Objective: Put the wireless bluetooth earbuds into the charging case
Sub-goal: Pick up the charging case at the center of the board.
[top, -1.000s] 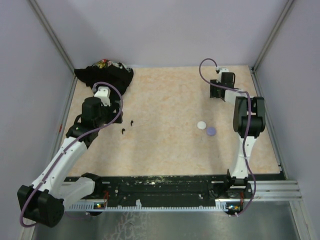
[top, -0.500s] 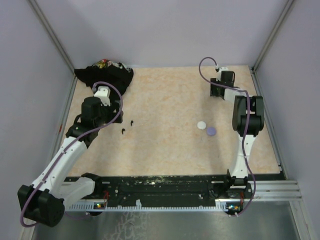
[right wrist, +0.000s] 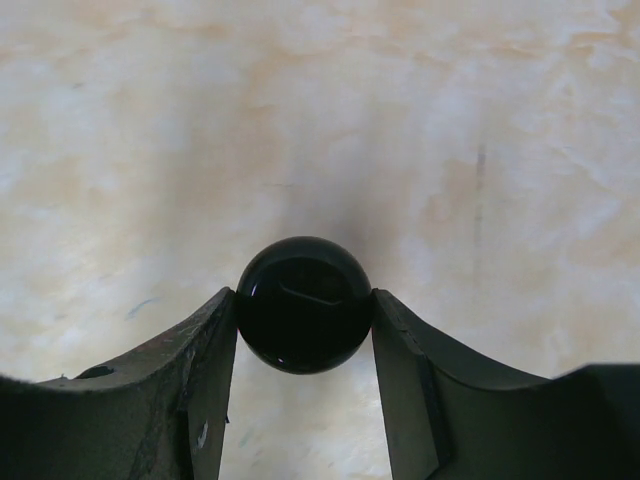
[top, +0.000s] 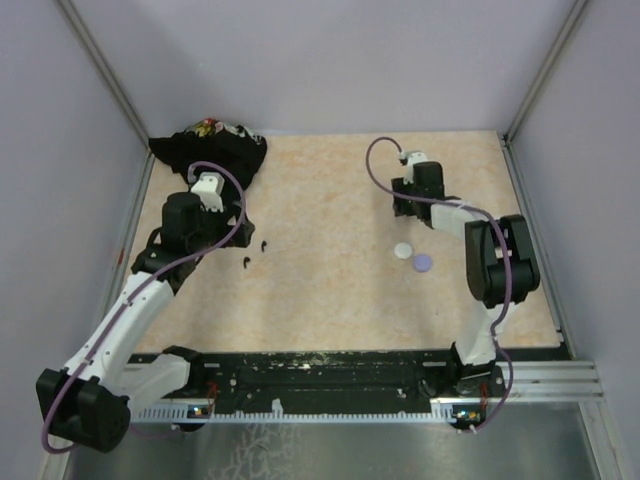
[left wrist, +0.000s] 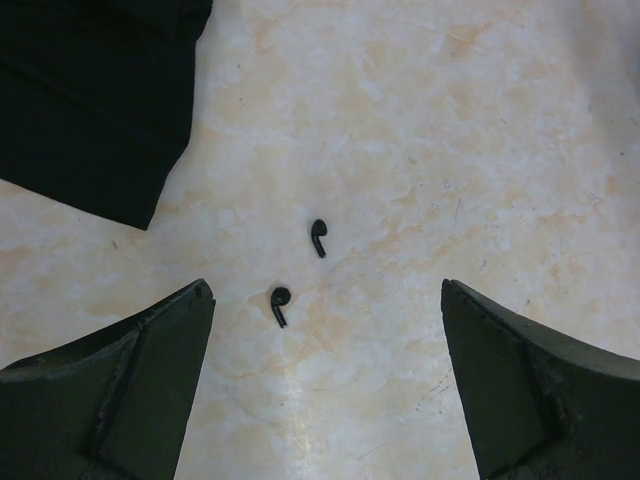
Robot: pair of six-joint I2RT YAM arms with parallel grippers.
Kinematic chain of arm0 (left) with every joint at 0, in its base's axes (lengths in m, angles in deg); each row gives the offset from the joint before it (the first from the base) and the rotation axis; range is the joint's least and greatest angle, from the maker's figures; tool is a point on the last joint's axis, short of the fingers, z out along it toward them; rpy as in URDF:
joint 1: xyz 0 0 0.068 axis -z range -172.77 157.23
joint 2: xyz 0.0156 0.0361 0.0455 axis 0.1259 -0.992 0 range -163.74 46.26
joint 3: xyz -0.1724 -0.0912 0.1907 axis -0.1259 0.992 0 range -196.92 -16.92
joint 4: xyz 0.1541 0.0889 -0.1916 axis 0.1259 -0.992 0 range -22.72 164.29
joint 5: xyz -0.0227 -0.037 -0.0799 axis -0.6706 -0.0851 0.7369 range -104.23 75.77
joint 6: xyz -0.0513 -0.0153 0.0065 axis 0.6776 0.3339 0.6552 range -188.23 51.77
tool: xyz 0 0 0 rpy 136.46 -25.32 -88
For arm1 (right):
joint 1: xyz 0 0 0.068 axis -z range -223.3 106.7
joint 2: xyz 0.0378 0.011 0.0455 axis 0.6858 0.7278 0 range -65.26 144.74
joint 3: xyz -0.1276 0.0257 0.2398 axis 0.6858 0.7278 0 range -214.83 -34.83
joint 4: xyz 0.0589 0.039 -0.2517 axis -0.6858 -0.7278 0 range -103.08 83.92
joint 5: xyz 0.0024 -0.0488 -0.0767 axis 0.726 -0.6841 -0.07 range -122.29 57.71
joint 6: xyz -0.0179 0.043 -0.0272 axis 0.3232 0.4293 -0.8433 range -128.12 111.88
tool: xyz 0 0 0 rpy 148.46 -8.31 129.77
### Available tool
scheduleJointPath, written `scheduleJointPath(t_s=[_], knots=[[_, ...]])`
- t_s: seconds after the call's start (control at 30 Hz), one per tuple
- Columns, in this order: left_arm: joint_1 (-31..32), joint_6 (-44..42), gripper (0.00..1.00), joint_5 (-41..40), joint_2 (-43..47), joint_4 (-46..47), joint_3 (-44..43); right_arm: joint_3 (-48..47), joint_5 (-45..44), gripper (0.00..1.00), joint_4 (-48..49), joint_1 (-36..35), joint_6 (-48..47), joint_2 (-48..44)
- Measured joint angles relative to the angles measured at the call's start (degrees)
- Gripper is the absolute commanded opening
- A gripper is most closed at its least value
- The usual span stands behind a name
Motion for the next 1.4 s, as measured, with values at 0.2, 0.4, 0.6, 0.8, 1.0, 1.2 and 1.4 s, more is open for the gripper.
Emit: scheduleJointPath(t_s=[0.2, 0.4, 0.6, 0.8, 1.0, 1.2, 1.4], knots=[[0.0, 2.1, 1.00, 4.8, -1.3, -0.1, -1.9, 8.5, -0.6, 0.42, 3.0, -9.9, 0.5, -12.2], [0.0, 5.6, 0.98, 11.4, -2.2, 0.2, -5.4, 15.1, -0.9, 0.42, 7.0, -18.4, 0.7, -23.6], [0.0, 13.3, 0.91, 22.3, -3.1, 3.8, -5.9, 20.5, -1.3, 0.42, 12.8, -27.7, -0.5, -31.6], [0.7, 21.7, 0.83, 29.7, -3.7, 9.6, -5.2, 24.2, -1.7, 0.41, 17.7, -33.8, -2.9, -36.1], [4.8, 27.1, 0.76, 32.0, -5.7, 14.2, -4.9, 27.5, -1.5, 0.40, 22.6, -37.7, -5.5, -39.4], [10.7, 29.6, 0.72, 31.6, -9.3, 16.3, -4.9, 29.3, -1.1, 0.40, 26.1, -40.7, -7.3, -41.0], [15.0, 30.9, 0.62, 30.0, -11.5, 17.2, -4.9, 30.9, -0.7, 0.39, 27.0, -42.0, -8.0, -43.4]])
